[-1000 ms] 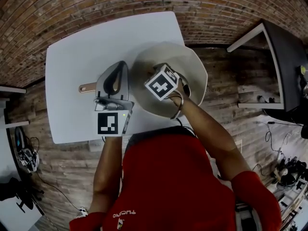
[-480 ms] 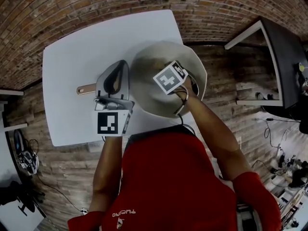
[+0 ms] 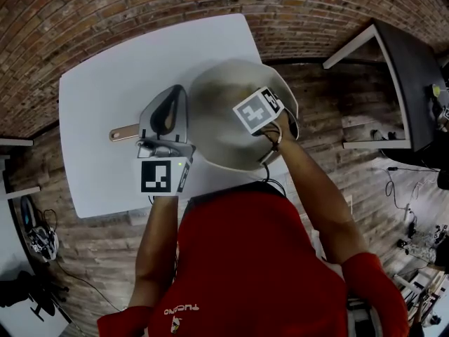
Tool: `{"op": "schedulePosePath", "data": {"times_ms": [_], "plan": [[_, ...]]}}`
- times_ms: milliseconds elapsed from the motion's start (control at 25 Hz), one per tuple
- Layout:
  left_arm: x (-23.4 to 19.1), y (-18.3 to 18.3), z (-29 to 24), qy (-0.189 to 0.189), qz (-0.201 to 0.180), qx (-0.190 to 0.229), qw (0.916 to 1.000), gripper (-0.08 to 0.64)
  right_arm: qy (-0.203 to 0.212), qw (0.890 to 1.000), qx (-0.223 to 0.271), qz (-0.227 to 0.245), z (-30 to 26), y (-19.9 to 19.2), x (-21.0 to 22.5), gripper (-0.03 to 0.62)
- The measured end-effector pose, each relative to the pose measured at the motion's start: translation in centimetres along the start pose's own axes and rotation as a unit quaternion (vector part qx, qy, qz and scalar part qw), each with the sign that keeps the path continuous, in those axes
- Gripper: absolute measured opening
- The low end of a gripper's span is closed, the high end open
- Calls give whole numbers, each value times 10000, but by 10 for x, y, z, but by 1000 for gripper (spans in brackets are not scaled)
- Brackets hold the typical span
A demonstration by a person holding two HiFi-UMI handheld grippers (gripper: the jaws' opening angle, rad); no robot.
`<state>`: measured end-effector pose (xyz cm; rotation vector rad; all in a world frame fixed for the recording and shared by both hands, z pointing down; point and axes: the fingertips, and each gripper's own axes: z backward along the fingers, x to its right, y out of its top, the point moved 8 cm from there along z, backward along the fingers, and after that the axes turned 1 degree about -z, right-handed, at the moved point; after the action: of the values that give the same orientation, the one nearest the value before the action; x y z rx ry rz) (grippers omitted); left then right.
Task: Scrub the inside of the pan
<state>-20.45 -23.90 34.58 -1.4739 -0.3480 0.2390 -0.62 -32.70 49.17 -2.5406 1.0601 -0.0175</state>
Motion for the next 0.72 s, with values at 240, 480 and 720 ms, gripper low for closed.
{"op": "schedulePosePath", "data": {"times_ms": [240,480,720], "plan": [[-5,0,4,103,16,-4,9999,12,723,9959,531,77,27,12,-31,87],[-9,1,12,170,-43,-36,9998,12,1359,9874,617,533,26,26,-80,87],[-13,2,16,226,-63,-70,9997,12,1407,9864,199,830,7,18,-94,87]]}}
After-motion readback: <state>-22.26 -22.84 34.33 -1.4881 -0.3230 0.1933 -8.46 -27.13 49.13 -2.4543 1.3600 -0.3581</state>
